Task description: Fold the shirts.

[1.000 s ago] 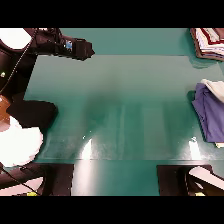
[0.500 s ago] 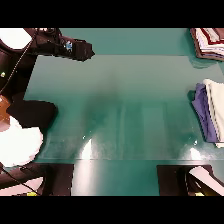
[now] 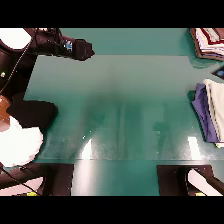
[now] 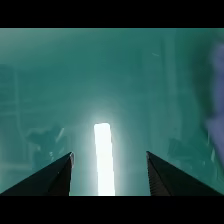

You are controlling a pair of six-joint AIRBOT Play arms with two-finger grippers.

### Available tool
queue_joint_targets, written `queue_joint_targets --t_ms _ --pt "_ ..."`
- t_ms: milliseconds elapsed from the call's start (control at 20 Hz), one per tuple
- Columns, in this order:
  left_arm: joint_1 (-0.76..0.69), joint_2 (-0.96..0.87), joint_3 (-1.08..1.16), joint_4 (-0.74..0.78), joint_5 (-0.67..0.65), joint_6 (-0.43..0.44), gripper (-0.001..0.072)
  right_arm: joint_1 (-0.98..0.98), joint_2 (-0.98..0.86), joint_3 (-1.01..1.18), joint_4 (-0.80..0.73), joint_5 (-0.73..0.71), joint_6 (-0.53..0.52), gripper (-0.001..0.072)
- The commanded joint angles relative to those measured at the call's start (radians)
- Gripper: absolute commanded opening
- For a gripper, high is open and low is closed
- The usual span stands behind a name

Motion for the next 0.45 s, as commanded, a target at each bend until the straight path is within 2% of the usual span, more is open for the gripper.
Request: queue_joint_targets --t_ms 0,100,150,400 --pt "0.000 0.000 0.000 -0.002 0.032 -0.001 0.0027 0.235 0.001 0.049 0.008 -0.079 0.000 0.0354" --pt "0.000 0.000 0.000 -0.002 0.032 -0.001 0.0027 0.304 0.001 0.051 0.008 -0.083 0.000 0.0080" --pt "0.000 0.000 0.000 -0.002 0.032 -0.001 0.0027 0.325 0.001 0.051 0.008 -0.082 0.000 0.0019" --pt "0.000 0.000 0.000 -0.002 0.032 -0.001 0.0027 0.352 0.001 0.051 0.010 -0.077 0.000 0.0020"
